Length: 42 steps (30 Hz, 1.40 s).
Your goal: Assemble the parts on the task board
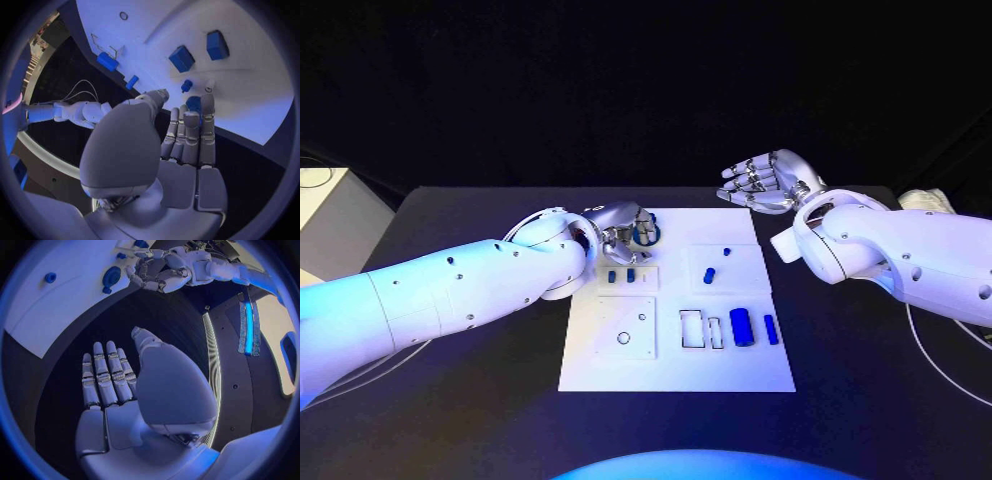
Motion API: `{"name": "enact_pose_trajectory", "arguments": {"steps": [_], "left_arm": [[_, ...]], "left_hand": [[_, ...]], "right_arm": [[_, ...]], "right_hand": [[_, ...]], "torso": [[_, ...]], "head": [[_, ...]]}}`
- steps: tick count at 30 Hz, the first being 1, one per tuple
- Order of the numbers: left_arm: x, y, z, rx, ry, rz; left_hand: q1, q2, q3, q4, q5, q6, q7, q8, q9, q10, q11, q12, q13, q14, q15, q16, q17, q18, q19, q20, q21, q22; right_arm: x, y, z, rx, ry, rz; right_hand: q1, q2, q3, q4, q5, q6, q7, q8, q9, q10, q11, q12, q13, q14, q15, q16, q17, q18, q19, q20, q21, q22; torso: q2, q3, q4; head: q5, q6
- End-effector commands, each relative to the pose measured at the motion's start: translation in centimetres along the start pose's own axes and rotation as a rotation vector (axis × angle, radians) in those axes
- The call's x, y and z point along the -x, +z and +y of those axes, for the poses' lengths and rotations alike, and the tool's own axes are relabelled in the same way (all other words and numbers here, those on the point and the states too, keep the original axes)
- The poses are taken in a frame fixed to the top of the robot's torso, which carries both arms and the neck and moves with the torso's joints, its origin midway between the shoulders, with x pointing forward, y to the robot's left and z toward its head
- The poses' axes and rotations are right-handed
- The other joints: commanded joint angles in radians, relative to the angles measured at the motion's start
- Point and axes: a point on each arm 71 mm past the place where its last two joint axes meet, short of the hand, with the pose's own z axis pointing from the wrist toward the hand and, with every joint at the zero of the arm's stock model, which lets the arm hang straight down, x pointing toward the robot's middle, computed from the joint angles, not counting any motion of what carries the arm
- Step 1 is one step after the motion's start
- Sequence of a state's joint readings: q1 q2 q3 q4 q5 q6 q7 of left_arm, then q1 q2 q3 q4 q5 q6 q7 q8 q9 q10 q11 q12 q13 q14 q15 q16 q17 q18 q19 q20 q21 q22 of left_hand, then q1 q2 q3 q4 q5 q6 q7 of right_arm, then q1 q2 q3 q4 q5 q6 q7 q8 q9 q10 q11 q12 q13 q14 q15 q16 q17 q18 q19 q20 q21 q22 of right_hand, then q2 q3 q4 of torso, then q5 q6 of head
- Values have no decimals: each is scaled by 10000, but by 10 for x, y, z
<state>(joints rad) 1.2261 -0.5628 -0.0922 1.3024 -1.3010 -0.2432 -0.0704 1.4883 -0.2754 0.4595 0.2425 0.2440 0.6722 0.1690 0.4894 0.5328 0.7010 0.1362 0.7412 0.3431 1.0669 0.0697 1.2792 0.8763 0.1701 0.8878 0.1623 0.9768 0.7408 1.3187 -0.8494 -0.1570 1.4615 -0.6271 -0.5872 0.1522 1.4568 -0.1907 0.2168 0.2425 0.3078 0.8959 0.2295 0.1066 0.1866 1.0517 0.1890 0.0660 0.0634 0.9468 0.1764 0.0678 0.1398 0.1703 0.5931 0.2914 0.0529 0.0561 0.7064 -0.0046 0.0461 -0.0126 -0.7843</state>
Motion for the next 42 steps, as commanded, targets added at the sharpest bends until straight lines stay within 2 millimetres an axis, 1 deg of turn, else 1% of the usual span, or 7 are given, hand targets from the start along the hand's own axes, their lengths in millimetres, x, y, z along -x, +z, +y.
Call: {"name": "enact_pose_trajectory", "arguments": {"steps": [1,9,16,22,28,38,42], "left_arm": [[-4,2,-1,-8,759,469],[-8,6,2,453,1165,923],[-10,11,1,594,1287,1003],[-10,14,0,655,1319,978],[-11,15,-1,617,1310,987],[-13,17,-3,532,1288,1192],[-14,17,-3,521,1258,1209]], "left_hand": [[13,-33,-17,45,9,102,-33,-125,-263,-29,20,-153,-187,35,41,146,-92,131,-33,73,84,62],[71,14,-93,44,26,375,-77,-224,-591,28,37,-184,-378,337,48,557,107,134,6,105,244,180],[60,32,-93,81,29,570,-24,-324,-810,200,4,-142,-484,423,29,754,106,139,10,98,347,259],[219,133,86,19,34,804,2,-374,-998,458,-68,-130,-616,587,-35,960,172,146,42,49,474,350],[333,220,295,-58,22,1064,-57,-392,-1144,695,-127,-172,-753,732,-90,1118,235,142,67,2,602,451],[406,318,622,-292,8,1583,-221,-488,-1363,1363,-366,-292,-1019,1215,-287,1494,616,32,509,-140,1191,1134],[398,348,694,-376,4,1756,-265,-513,-1395,1528,-433,-358,-1090,1283,-343,1557,633,16,556,-190,1292,1245]], "right_arm": [[-2,0,2,158,-79,173],[-3,0,2,171,-91,184],[-3,-1,2,163,-89,202],[-3,-1,2,166,-82,223],[-4,-1,3,172,-74,247],[-5,-1,3,175,-66,288],[-5,-1,3,174,-69,298]], "right_hand": [[50,20,-1,-36,52,60,121,-65,-16,10,31,-48,-12,44,-8,38,-14,67,35,1,57,13],[50,20,-1,-36,52,60,121,-65,-16,10,31,-48,-12,44,-8,38,-14,67,35,1,57,13],[58,27,9,-39,54,66,120,-68,-20,9,28,-45,-11,55,-12,40,-19,73,59,1,64,16],[58,27,9,-39,54,66,120,-68,-20,9,28,-45,-11,55,-12,40,-19,73,59,1,64,16],[58,27,9,-39,54,66,120,-68,-20,9,28,-45,-11,55,-12,40,-19,73,59,1,64,16],[59,34,16,-38,50,72,121,-69,-21,11,27,-43,-10,59,-13,40,-22,74,65,1,66,17],[59,44,25,-36,48,84,122,-66,-22,22,25,-38,-8,65,-15,40,-25,75,59,2,65,16]], "torso": [[-2,5,8],[-6,1,2],[11,-5,16],[-9,1,13],[-16,1,16],[-18,-3,15],[-19,-7,20]], "head": [[-6,-2],[-34,-20],[-77,-12],[-74,-39],[-91,-59],[-105,-81],[-118,-83]]}}
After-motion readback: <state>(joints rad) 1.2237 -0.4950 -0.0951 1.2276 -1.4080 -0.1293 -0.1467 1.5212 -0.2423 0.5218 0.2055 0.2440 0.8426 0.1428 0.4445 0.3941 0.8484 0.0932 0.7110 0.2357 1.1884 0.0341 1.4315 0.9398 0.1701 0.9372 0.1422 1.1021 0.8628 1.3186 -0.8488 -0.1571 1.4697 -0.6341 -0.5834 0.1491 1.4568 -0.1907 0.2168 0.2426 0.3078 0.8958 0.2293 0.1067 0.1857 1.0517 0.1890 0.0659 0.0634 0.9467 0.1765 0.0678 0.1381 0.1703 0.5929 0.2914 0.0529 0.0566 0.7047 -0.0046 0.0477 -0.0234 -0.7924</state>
